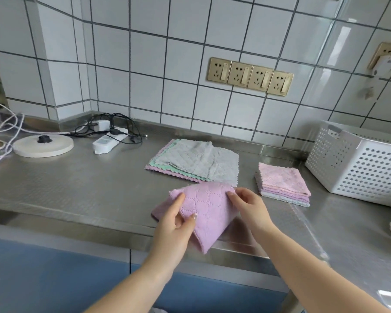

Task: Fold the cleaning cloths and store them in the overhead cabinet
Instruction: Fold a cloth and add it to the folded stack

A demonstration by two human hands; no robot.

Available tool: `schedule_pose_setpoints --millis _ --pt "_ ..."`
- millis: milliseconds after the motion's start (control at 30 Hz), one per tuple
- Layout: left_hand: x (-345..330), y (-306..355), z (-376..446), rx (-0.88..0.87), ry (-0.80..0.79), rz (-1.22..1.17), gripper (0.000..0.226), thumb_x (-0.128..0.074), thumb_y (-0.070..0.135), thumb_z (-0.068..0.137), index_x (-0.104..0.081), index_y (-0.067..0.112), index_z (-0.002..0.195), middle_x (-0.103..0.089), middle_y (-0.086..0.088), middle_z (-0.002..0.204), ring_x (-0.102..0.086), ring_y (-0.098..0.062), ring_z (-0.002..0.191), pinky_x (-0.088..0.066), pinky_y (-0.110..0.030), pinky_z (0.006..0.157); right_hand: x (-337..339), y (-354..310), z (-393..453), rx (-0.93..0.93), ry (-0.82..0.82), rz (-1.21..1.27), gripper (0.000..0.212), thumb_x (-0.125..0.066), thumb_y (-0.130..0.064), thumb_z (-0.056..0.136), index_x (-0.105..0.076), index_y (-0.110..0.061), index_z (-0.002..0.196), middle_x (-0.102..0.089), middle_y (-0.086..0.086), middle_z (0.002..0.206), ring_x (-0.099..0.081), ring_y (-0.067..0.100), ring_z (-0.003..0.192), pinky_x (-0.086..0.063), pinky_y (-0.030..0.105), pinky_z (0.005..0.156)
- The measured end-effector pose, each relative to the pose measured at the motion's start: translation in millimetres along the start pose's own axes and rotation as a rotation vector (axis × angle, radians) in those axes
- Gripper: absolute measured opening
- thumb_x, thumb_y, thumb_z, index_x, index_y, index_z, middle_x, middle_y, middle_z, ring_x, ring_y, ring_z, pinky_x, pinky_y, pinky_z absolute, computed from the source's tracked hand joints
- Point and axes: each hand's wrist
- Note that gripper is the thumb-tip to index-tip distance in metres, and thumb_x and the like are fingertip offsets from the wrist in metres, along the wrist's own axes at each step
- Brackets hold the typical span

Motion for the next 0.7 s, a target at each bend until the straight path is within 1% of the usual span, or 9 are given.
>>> schedule_pose_setpoints --millis 100,167,267,333,400,467,600,667,700 --pt "16 -2 4 0.117 0.0 -0.092 0.057 -0.062 0.019 0.083 -0.045 0.027 0.137 -0.062 0.01 0.114 -0.061 -0.009 0.107 -0.047 -0.042 0.099 -13 -1 13 0.008 -0.034 -0.081 0.01 -0.065 -0.027 0.087 -0.068 -0.019 0.084 -0.065 -0.009 0.075 -0.053 0.005 0.071 -0.04 0.02 0.067" --pt "23 0 7 0.166 -0.054 -0.167 0.046 -0.054 0.008 0.091 -0.047 0.023 0.134 -0.061 0.0 0.123 -0.063 -0.013 0.108 -0.052 -0.039 0.093 -19 1 21 0.007 -0.064 -0.248 0.015 -0.066 -0.031 0.086 -0.068 -0.016 0.082 -0.063 -0.006 0.071 -0.051 0.008 0.067 -0.037 0.018 0.061" --pt "30 7 9 0.193 -0.143 -0.16 0.039 -0.047 0.004 0.093 -0.051 0.022 0.127 -0.061 -0.003 0.123 -0.068 -0.012 0.097 -0.057 -0.034 0.083 -26 0 30 0.038 -0.122 -0.538 0.019 -0.064 -0.035 0.086 -0.061 -0.018 0.078 -0.06 -0.007 0.071 -0.051 0.012 0.069 -0.035 0.014 0.055" --pt "32 9 10 0.178 -0.152 -0.114 0.046 -0.048 0.006 0.094 -0.042 0.029 0.132 -0.055 -0.003 0.126 -0.068 -0.011 0.093 -0.058 -0.028 0.072 -28 -2 32 0.063 -0.123 -0.566 0.016 -0.062 -0.035 0.087 -0.058 -0.022 0.08 -0.061 -0.009 0.075 -0.054 0.013 0.073 -0.036 0.017 0.059" --pt "35 8 12 0.172 -0.134 -0.091 0.056 -0.049 0.007 0.093 -0.031 0.035 0.139 -0.05 -0.003 0.129 -0.065 -0.013 0.096 -0.056 -0.022 0.065 -29 -2 34 0.1 -0.123 -0.542 0.015 -0.062 -0.034 0.087 -0.054 -0.026 0.077 -0.062 -0.012 0.076 -0.055 0.009 0.074 -0.036 0.011 0.06" --pt "37 9 12 0.179 -0.178 -0.118 0.047 -0.052 0.009 0.091 -0.044 0.029 0.132 -0.051 -0.009 0.129 -0.065 -0.014 0.094 -0.058 -0.028 0.071 -30 -1 35 0.1 -0.142 -0.543 0.015 -0.064 -0.029 0.086 -0.052 -0.03 0.077 -0.062 -0.016 0.078 -0.057 0.006 0.078 -0.036 0.006 0.061" --pt "45 10 12 0.258 -0.247 -0.275 0.028 -0.057 0.014 0.082 -0.065 0.022 0.108 -0.059 -0.021 0.116 -0.057 -0.017 0.09 -0.055 -0.041 0.086 -31 1 38 0.062 -0.203 -0.575 0.015 -0.064 -0.02 0.084 -0.054 -0.029 0.091 -0.063 -0.012 0.088 -0.06 0.012 0.09 -0.038 0.018 0.069" --pt "49 10 12 0.244 -0.199 -0.266 0.031 -0.061 0.018 0.083 -0.062 0.025 0.113 -0.06 -0.007 0.119 -0.057 -0.011 0.103 -0.048 -0.038 0.098 -31 -3 39 0.094 -0.244 -0.621 0.017 -0.061 -0.018 0.085 -0.057 -0.03 0.097 -0.061 -0.015 0.086 -0.059 0.011 0.089 -0.037 0.013 0.066" --pt "51 10 14 0.199 -0.153 -0.201 0.047 -0.066 0.025 0.078 -0.055 0.031 0.124 -0.052 0.003 0.135 -0.051 -0.006 0.117 -0.039 -0.036 0.107 -31 -4 39 0.108 -0.265 -0.651 0.019 -0.059 -0.017 0.086 -0.059 -0.029 0.101 -0.06 -0.016 0.087 -0.057 0.009 0.087 -0.036 0.01 0.064"
Point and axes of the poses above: each hand's wrist, its own z-axis towards the middle knuckle, its own x-axis out of the back of the hand, y = z × x
